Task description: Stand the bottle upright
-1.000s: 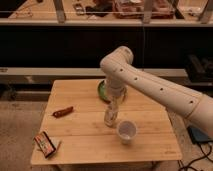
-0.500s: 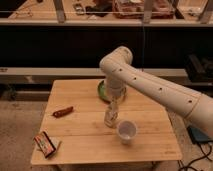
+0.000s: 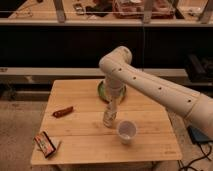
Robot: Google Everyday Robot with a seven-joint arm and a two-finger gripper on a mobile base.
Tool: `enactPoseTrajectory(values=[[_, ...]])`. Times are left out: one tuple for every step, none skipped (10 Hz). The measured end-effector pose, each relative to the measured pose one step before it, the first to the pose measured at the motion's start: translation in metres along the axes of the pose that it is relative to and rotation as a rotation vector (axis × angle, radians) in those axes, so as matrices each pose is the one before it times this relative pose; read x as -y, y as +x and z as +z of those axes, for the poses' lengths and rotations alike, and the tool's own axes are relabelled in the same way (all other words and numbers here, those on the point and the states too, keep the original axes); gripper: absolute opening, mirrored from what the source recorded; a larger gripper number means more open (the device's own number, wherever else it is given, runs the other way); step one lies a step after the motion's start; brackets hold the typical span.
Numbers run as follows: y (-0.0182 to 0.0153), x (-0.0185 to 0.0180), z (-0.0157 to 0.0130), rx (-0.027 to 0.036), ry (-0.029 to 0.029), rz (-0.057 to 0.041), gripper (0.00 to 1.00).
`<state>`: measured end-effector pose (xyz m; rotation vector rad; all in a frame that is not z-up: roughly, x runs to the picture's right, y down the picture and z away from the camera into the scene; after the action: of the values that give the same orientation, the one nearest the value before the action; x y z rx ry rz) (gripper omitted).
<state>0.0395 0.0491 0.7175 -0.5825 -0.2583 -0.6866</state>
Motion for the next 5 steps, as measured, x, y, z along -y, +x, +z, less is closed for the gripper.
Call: enactPoseTrajectory(values=[[-0.00028,0.00032,-0.00104,0.00121,0.00057,-0.00166,0.71],[-0.00064,0.00072,-0.00145,0.00234,0.00157,-0.00201,0.71],[-0.00081,0.00080,-0.00080,0.00377,0.00155,-0.00181,0.71],[-0.00164,0.00133,-0.00120,0.00923,0.00345,-0.00001,0.71],[-0.00226,0.00117,-0.00049,0.01985,0.00511,0.00575,0.71]])
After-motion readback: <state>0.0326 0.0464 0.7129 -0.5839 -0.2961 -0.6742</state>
